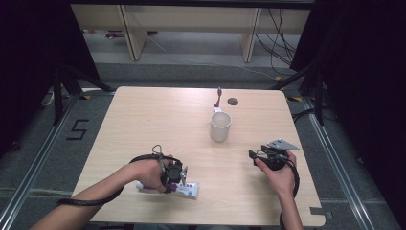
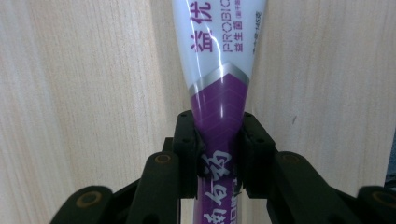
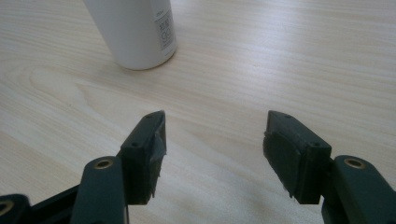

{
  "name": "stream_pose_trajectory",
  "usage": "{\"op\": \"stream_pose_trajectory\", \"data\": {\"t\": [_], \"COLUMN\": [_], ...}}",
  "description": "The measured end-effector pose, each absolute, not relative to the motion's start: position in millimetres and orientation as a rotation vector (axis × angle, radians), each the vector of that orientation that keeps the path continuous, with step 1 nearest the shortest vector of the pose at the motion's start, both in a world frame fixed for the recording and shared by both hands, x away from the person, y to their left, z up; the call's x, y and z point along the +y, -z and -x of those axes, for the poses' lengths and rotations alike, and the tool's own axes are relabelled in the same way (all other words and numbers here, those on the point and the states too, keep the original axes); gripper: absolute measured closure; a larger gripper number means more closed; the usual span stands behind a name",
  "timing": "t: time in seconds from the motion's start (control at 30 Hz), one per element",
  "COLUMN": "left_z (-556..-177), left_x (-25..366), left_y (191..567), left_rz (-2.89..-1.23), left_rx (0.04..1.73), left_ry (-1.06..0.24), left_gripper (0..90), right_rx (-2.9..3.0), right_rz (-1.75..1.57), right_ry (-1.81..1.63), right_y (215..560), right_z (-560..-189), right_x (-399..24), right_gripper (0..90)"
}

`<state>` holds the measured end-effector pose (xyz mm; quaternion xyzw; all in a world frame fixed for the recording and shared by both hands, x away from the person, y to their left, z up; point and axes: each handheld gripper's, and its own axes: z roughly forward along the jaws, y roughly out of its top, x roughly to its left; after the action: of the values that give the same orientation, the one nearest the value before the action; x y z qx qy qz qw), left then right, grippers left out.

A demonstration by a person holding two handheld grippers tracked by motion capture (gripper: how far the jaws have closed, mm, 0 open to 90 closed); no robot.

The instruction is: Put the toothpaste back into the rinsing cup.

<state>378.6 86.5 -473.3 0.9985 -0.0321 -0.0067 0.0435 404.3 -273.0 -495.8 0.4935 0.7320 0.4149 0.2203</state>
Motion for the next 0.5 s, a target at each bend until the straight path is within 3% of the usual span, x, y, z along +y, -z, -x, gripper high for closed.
{"op": "stream_pose_trajectory", "data": {"t": [0.23,0.5], "left_z": [-379,-383], "left_x": [92,102], "left_y": [468,451], "left_rz": [-2.973,-2.851], "left_rx": [-0.082,-0.057], "left_ry": [0.038,-0.029], "left_gripper": [73.3,73.9], "right_rx": [2.014,2.033], "right_rz": [-1.361,-1.38], "right_ry": [-1.13,-1.147], "right_y": [495,495], "right_z": [-404,-403], "right_x": [-274,-273], "right_gripper": [39.7,39.7]}}
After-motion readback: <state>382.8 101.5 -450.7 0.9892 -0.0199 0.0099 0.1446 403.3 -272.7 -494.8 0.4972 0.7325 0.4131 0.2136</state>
